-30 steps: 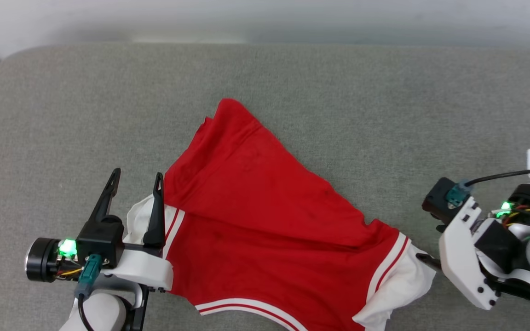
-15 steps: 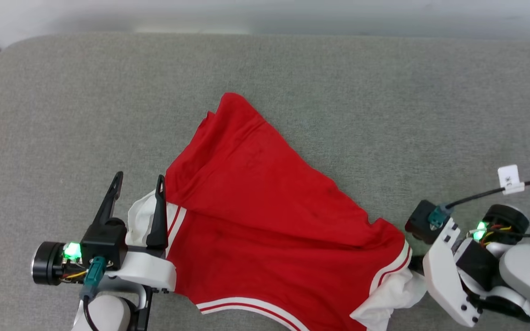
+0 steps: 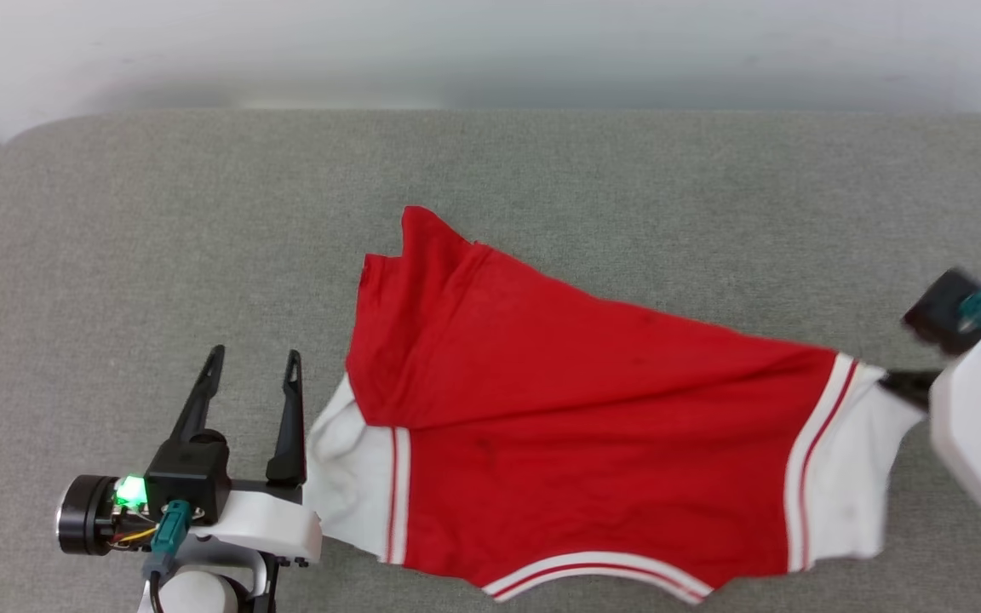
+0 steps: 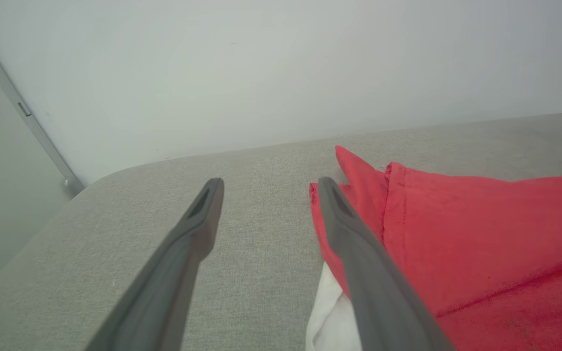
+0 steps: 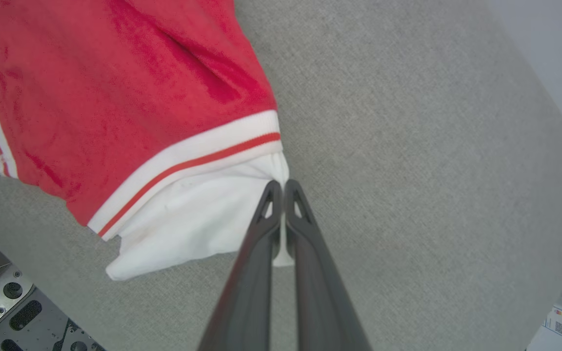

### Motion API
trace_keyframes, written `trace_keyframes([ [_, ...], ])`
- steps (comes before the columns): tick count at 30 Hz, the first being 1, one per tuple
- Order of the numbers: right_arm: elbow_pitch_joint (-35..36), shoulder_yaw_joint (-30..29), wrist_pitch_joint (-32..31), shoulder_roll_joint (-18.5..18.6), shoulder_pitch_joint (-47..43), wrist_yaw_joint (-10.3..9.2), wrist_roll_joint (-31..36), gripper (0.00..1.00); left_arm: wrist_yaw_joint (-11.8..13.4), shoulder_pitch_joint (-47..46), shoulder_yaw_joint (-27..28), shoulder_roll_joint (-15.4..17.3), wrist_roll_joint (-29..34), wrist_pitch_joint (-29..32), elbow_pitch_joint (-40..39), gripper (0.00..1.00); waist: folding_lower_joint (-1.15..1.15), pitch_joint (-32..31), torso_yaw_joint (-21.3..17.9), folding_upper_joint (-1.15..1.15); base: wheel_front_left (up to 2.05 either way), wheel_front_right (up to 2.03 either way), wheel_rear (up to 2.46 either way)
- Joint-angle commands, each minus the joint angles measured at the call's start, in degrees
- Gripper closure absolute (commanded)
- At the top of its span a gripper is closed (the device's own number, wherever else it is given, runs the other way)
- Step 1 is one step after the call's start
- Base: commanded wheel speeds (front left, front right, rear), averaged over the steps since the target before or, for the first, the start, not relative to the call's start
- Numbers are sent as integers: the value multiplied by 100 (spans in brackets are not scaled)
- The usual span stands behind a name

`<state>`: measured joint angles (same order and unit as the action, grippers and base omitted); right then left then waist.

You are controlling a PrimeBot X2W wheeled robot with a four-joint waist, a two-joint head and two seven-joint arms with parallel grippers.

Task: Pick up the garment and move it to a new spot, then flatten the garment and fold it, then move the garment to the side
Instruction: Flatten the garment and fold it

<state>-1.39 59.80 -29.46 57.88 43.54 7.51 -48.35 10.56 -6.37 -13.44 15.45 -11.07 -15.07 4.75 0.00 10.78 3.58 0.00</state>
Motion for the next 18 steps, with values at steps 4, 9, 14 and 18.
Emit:
trace_keyframes([
  [4,-256,-370,-178,82,268,-5,-108,100,-100,-14,158,-125,108,-14,-40,0,0,210,92,0,0,0,0],
  [9,-1038,-599,-450,-332,577,-4,288,100,-232,-150,246,-277,242,-14,-47,0,0,512,220,0,0,0,0],
  [14,-2133,-729,-405,-1087,612,-4,453,100,-344,-286,348,-391,355,-14,-32,0,0,732,328,0,0,0,0],
  [18,-2774,-440,-372,-1507,453,-1,661,100,-409,-343,402,-468,438,-14,-4,0,0,786,348,0,0,0,0],
])
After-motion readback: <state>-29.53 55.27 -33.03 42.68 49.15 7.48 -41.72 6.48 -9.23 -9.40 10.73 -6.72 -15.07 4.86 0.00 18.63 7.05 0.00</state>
